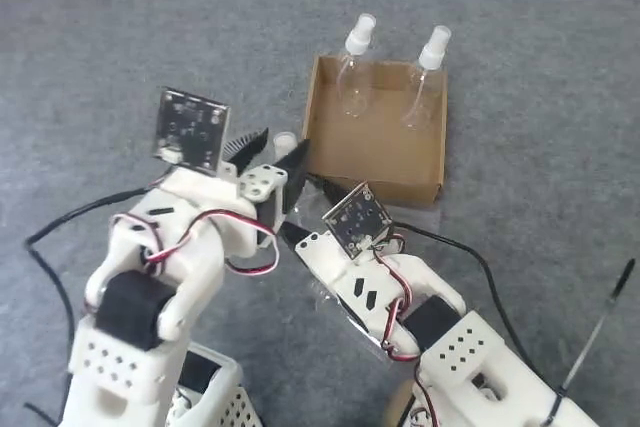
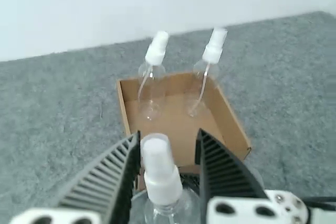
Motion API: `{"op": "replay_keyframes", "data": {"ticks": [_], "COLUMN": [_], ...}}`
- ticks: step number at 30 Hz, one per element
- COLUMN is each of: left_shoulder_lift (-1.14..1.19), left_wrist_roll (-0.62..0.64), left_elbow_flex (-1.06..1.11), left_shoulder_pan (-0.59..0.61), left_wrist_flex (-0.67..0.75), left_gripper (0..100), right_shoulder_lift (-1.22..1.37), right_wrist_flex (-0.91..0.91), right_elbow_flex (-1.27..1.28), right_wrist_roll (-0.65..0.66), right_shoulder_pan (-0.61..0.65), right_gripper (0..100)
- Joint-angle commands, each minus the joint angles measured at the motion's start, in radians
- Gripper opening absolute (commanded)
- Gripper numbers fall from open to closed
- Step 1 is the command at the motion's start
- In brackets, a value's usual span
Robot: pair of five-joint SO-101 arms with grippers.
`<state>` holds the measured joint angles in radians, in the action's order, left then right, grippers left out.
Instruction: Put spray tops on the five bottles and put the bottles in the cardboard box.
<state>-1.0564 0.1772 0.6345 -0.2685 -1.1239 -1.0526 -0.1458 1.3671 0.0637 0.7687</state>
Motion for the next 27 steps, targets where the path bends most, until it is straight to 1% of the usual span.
{"op": "replay_keyframes", "data": {"ticks": [1,4,8,11,14,19,27], "left_shoulder_lift": [-0.005,-0.008,-0.005,-0.012,-0.012,-0.014,-0.014], "left_wrist_roll": [-0.009,-0.011,-0.054,-0.058,-0.060,-0.092,-0.095], "left_elbow_flex": [-0.064,-0.025,0.039,0.088,0.108,0.133,0.133], "left_shoulder_pan": [0.091,0.150,0.150,0.150,0.137,0.092,0.087], "left_wrist_flex": [0.006,0.054,0.103,0.129,0.123,0.058,0.014], "left_gripper": [16,16,16,16,16,16,16], "right_shoulder_lift": [-0.045,-0.045,-0.045,-0.045,-0.045,-0.045,-0.045], "right_wrist_flex": [0.007,0.007,0.007,0.007,0.007,0.007,0.007], "right_elbow_flex": [0.002,0.002,0.002,0.002,0.002,0.002,0.002], "right_wrist_roll": [-0.005,-0.005,-0.005,-0.005,-0.005,-0.005,-0.005], "right_shoulder_pan": [-0.010,-0.010,-0.010,-0.010,-0.010,-0.010,-0.012], "right_gripper": [0.6,0.6,0.6,0.6,0.6,0.6,0.6]}}
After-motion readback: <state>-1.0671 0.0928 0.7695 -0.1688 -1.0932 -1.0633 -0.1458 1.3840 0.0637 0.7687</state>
